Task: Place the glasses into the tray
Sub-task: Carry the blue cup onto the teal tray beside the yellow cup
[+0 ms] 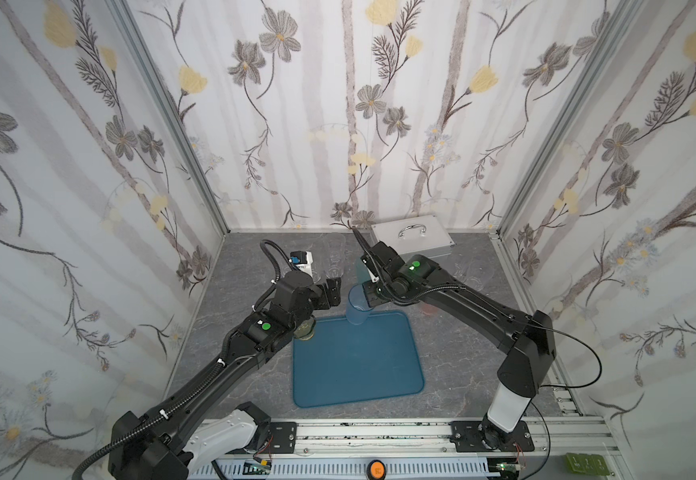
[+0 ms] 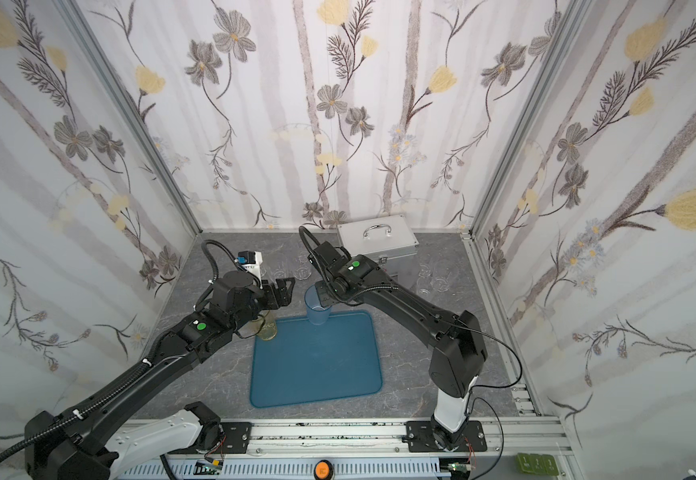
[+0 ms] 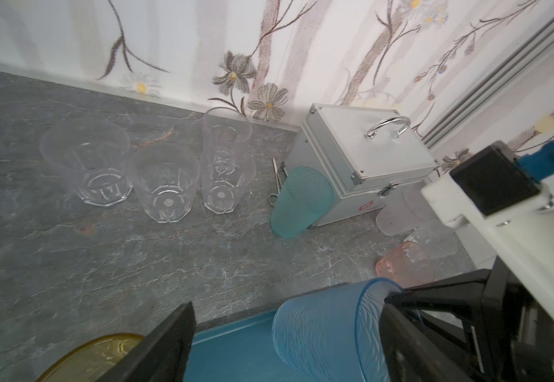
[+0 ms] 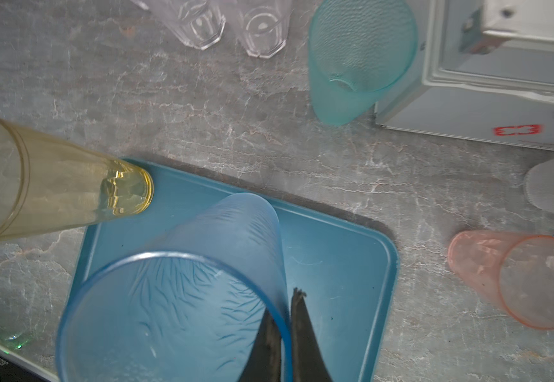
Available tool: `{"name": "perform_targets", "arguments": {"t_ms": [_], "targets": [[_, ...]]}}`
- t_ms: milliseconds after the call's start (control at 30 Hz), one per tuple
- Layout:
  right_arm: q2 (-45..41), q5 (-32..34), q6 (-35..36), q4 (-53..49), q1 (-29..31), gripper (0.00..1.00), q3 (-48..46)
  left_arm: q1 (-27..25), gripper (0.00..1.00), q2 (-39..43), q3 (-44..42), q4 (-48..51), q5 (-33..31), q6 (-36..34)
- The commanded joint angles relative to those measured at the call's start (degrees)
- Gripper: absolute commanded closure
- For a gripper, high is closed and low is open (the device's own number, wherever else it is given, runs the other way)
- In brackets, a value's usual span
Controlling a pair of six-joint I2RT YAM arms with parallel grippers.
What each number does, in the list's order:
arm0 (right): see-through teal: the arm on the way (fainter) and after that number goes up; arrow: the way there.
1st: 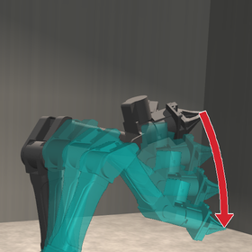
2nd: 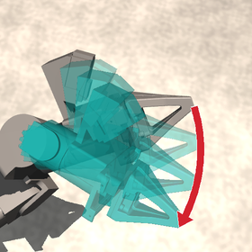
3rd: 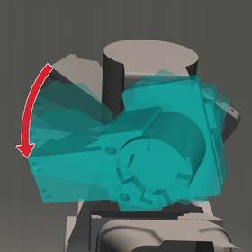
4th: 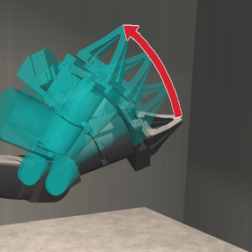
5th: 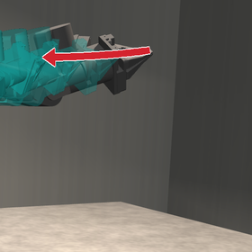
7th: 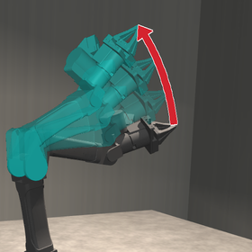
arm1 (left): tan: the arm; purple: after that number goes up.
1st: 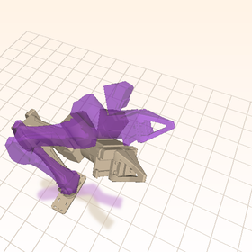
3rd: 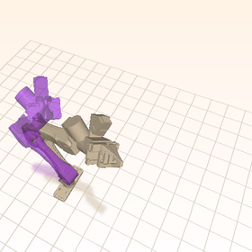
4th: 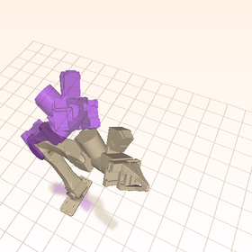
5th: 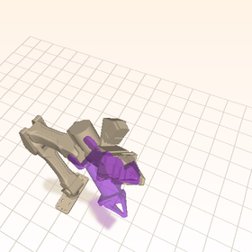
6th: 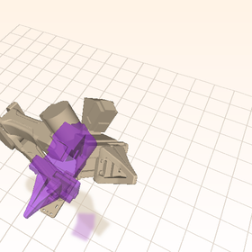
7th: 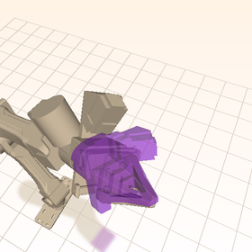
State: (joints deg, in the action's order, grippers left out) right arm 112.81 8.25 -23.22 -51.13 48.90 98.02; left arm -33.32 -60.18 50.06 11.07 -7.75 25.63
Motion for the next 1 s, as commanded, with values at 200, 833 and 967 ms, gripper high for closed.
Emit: {"name": "perform_targets", "arguments": {"t_ms": [200,833,967], "targets": [[9.2,0.3,1.3,-3.8,5.1,0.96,9.1,6.2,0.11,5.4,-2.7,5.9,-1.6,-2.5],[19.0,1.0,1.6,-4.8,6.0,0.96,17.6,10.3,0.11,6.1,-4.5,7.2,0.9,-3.4],[19.6,0.9,1.6,-4.6,6.0,0.94,18.5,10.3,0.11,5.8,-4.4,7.2,1.0,-3.3]]}}
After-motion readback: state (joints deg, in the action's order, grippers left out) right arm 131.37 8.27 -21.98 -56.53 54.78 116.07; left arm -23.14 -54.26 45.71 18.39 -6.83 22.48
